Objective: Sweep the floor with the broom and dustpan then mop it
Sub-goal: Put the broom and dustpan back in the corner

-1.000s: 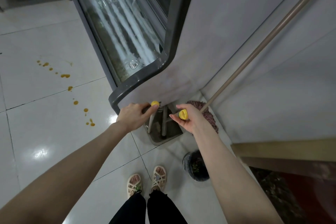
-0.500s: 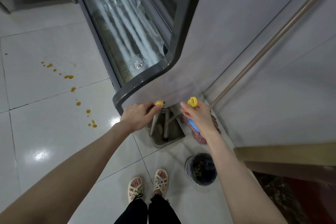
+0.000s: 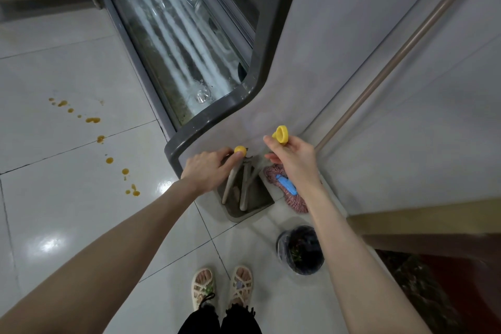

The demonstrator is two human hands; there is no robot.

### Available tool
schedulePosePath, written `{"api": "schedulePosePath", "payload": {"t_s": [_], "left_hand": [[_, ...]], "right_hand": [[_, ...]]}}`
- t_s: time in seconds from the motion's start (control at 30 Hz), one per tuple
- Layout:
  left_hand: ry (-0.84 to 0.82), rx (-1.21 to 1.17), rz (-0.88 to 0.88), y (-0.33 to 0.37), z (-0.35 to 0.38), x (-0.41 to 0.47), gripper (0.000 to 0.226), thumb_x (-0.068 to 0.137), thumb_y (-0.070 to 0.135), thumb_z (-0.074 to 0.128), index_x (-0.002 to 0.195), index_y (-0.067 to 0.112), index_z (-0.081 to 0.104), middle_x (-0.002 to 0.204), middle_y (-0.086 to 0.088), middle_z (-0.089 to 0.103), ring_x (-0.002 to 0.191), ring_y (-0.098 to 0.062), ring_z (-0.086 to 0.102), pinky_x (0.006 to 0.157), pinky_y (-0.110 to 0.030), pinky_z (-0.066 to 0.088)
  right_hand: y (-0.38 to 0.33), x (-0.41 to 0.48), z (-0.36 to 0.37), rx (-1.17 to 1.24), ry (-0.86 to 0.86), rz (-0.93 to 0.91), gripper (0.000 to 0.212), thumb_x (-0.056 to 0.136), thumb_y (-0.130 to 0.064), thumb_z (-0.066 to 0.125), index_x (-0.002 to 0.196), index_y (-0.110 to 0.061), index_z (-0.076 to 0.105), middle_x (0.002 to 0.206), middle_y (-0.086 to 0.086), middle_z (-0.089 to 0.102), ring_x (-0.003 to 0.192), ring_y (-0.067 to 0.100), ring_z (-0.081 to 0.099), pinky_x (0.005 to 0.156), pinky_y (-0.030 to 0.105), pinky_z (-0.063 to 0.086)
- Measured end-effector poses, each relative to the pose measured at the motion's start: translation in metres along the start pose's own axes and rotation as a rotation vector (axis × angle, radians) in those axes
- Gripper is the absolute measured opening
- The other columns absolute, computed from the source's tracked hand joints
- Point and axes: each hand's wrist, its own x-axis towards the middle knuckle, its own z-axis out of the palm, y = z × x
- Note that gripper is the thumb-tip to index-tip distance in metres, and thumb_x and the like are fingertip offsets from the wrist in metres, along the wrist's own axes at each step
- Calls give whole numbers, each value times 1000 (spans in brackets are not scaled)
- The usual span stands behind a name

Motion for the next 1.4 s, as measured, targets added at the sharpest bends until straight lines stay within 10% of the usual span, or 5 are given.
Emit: {"api": "schedulePosePath", "payload": {"t_s": [0.6, 0.87, 1.07, 1.4], "left_hand": [[-28, 6, -18, 1, 0, 1, 71, 81, 76, 6, 104, 32, 58, 82, 0, 69, 80, -18, 64, 77, -40, 52], [-44, -22, -24, 4, -1, -5, 69, 84, 73, 9, 110, 33, 58, 83, -1, 69, 82, -18, 63, 79, -39, 51], [-55, -43, -38, 6, -4, -7, 69, 83, 73, 9, 113, 34, 58, 83, -1, 69, 82, -17, 63, 78, -40, 52], [-89, -106, -55, 8, -11, -6, 63, 90, 67, 16, 115, 30, 60, 82, 1, 68, 83, -15, 63, 80, -37, 51]], "right_hand": [[-10, 28, -18, -89, -40, -148, 7, 80, -24, 76, 86, -24, 73, 81, -11, 71, 79, 0, 62, 76, 16, 47], [-21, 17, -6, -21, -70, -149, 9, 81, -28, 75, 72, -25, 74, 97, 24, 67, 98, 36, 64, 93, 56, 46], [-10, 17, 15, -43, -113, -66, 23, 86, -40, 67, 98, -22, 62, 91, 0, 66, 85, 8, 62, 90, 42, 51], [18, 22, 13, -57, -234, 16, 19, 94, -34, 57, 110, -24, 56, 99, -9, 61, 105, 16, 59, 98, 36, 49]]}}
